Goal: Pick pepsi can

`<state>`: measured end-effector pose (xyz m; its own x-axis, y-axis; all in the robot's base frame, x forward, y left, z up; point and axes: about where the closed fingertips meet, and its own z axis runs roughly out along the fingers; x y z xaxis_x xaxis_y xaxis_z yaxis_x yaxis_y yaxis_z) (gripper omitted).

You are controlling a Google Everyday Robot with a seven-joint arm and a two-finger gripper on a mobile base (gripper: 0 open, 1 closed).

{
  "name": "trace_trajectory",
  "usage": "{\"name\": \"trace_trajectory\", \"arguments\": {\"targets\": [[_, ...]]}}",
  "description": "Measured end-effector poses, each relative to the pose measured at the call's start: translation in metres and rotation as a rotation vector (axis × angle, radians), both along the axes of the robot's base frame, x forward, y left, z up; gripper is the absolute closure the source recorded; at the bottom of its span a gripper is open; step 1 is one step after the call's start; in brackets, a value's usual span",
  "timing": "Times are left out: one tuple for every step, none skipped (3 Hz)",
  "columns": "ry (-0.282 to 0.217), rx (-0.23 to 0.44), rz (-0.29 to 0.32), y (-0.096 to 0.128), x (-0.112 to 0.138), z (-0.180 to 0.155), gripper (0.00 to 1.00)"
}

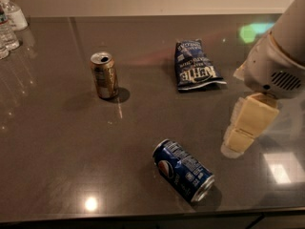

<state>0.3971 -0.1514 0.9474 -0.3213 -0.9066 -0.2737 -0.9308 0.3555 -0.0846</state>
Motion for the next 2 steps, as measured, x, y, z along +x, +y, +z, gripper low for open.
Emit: {"name": "trace_trajectory", "arguments": {"targets": [[0.038,-0.005,-0.066,0.016,-0.011,-0.014,0.0],[0.045,-0.036,-0.116,0.031,-0.023,-0.028,0.0]]}}
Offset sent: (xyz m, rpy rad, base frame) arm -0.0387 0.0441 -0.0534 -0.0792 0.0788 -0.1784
